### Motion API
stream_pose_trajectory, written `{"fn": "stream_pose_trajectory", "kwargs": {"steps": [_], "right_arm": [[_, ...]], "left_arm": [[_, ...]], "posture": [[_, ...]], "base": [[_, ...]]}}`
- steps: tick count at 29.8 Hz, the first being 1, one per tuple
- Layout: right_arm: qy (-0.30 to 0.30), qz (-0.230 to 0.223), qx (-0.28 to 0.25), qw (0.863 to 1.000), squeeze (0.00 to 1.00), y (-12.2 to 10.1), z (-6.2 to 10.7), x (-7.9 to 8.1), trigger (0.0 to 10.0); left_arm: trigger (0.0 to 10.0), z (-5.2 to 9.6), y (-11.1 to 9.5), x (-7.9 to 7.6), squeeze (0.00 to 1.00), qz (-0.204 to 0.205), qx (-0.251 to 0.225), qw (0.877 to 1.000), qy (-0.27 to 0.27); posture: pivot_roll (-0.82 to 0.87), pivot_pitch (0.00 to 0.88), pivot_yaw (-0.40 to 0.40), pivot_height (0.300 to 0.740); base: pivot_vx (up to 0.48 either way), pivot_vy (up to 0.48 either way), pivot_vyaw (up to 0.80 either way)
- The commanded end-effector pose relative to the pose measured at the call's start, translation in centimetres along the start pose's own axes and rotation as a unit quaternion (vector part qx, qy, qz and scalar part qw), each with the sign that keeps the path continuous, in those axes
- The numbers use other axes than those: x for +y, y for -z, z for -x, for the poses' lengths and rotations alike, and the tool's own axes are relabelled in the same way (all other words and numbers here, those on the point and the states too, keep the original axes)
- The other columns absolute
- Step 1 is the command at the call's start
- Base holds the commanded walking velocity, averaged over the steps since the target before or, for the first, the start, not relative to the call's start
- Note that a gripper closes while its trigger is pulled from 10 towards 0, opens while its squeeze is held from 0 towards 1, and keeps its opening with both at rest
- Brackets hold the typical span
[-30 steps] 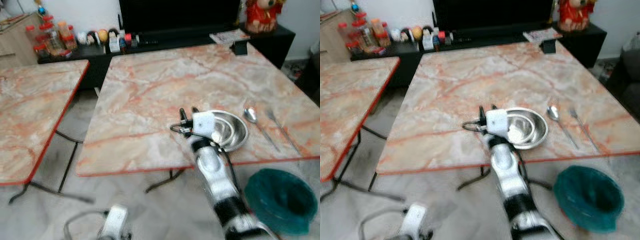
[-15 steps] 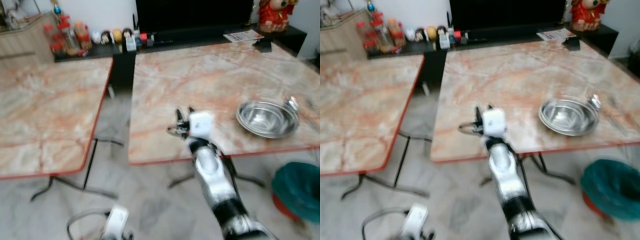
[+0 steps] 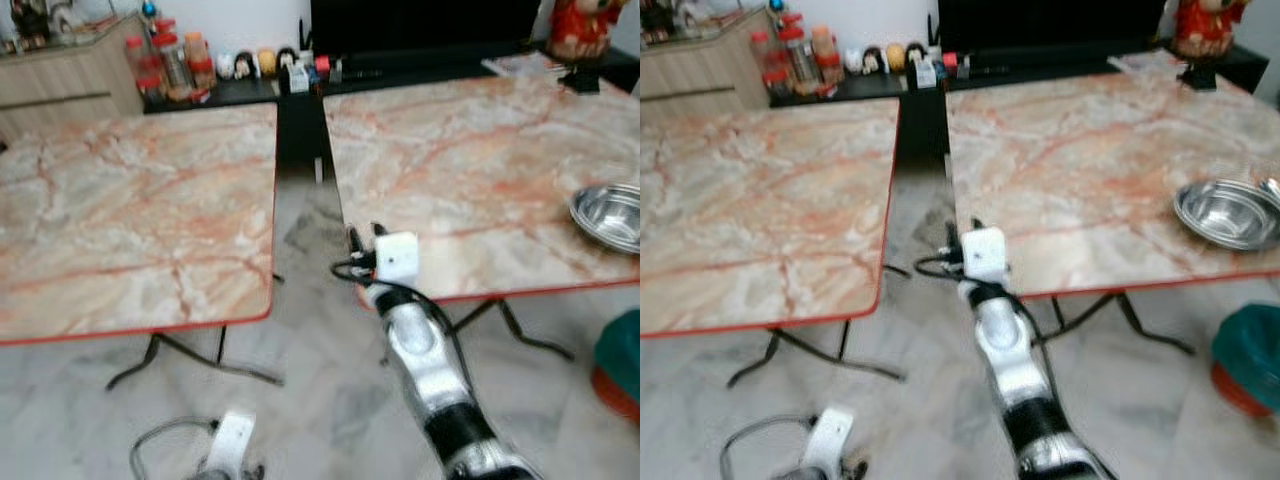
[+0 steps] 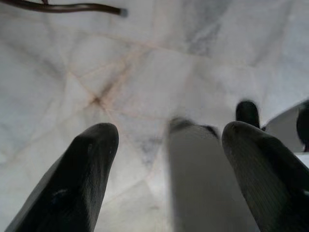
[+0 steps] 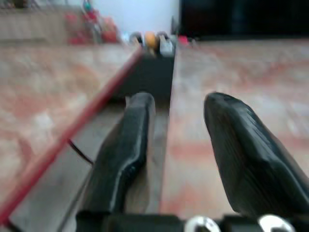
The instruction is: Setting the table
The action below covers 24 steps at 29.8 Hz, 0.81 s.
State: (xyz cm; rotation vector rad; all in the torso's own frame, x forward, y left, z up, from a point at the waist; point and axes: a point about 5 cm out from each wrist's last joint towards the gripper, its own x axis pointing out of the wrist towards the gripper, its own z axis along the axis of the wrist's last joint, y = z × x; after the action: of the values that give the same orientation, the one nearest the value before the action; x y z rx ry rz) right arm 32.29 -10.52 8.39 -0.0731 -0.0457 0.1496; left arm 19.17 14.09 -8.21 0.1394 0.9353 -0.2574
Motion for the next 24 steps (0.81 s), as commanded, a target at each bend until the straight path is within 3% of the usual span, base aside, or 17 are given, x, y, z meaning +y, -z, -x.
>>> {"fn": "stream_pose_trajectory", "kwargs": {"steps": [1,5,13,16,24], "right_arm": [[-0.010,0.002,0.006,1.000,0.00,0.3,0.1,0.7,10.0],[-0.007,0.012,0.032,0.999,0.00,1.9,1.3,0.1,10.0],[0.013,0.054,0.109,0.993,0.00,6.2,4.9,-2.8,10.0],[0.022,0.063,0.156,0.986,0.00,8.3,6.9,-3.7,10.0],[0.026,0.068,0.255,0.964,0.00,12.0,10.4,-4.2,10.0]], "left_arm": [[10.0,0.1,-0.1,1.2,0.00,-0.005,0.003,1.000,-0.015],[10.0,0.1,-0.2,1.3,0.00,-0.006,0.002,1.000,-0.015],[10.0,0.1,-0.1,1.4,0.00,-0.009,0.003,1.000,-0.014],[10.0,0.2,-0.1,1.4,0.00,-0.010,0.003,1.000,-0.014],[10.0,0.2,-0.1,1.4,0.00,-0.011,0.004,1.000,-0.014]], "posture": [[-0.01,0.000,0.053,0.740],[-0.01,0.000,0.058,0.740],[-0.02,0.000,0.063,0.740],[-0.02,0.000,0.064,0.740],[-0.02,0.000,0.066,0.740]], "base": [[0.000,0.480,0.00],[0.000,0.480,0.00],[0.000,0.372,0.00],[0.000,0.368,0.00],[0.000,0.360,0.00]]}}
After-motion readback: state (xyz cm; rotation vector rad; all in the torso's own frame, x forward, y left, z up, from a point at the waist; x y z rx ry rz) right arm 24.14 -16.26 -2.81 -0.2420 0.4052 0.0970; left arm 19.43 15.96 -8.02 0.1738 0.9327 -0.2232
